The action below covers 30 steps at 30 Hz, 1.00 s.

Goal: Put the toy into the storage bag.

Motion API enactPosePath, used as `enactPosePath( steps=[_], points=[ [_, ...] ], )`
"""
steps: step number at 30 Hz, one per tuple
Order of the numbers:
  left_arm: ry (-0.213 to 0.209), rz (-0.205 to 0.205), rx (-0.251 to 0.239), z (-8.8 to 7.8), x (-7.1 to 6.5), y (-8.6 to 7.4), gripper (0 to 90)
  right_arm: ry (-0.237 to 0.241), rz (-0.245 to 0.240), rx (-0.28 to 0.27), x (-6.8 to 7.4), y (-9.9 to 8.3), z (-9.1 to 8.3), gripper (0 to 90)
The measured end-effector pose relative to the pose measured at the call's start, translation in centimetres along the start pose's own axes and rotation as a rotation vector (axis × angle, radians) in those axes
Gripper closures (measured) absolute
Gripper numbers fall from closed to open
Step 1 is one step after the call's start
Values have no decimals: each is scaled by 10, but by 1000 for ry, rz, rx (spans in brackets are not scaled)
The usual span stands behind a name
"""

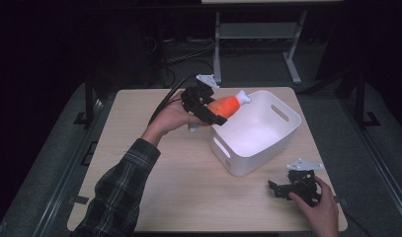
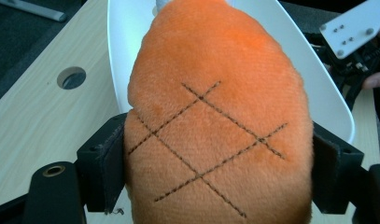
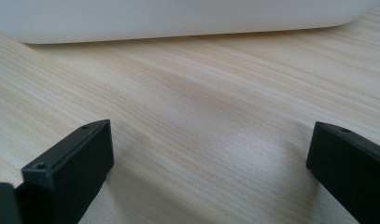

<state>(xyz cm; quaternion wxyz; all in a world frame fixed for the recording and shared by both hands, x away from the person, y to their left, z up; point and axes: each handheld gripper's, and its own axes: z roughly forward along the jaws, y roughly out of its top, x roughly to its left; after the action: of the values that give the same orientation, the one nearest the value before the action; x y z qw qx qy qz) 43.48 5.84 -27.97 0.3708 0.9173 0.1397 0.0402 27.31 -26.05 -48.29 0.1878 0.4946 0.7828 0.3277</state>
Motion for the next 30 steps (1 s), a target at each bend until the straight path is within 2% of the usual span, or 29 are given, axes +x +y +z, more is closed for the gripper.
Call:
enactPosePath(
  steps=[3,4,10,20,30],
  points=[
    [0,13,3,5,2,8,201,2,3,2,0,0,0,2],
    [-3,5,-2,10,3,13,201,2,3,2,0,0,0,2],
    [3,17,9,23,7,23,200,1,2,2,0,0,0,2],
    [4,-20,11,54,18,34,199,1,2,2,0,0,0,1],
    [2,-35,16,75,19,38,194,1,2,2,0,0,0,1]
  ],
)
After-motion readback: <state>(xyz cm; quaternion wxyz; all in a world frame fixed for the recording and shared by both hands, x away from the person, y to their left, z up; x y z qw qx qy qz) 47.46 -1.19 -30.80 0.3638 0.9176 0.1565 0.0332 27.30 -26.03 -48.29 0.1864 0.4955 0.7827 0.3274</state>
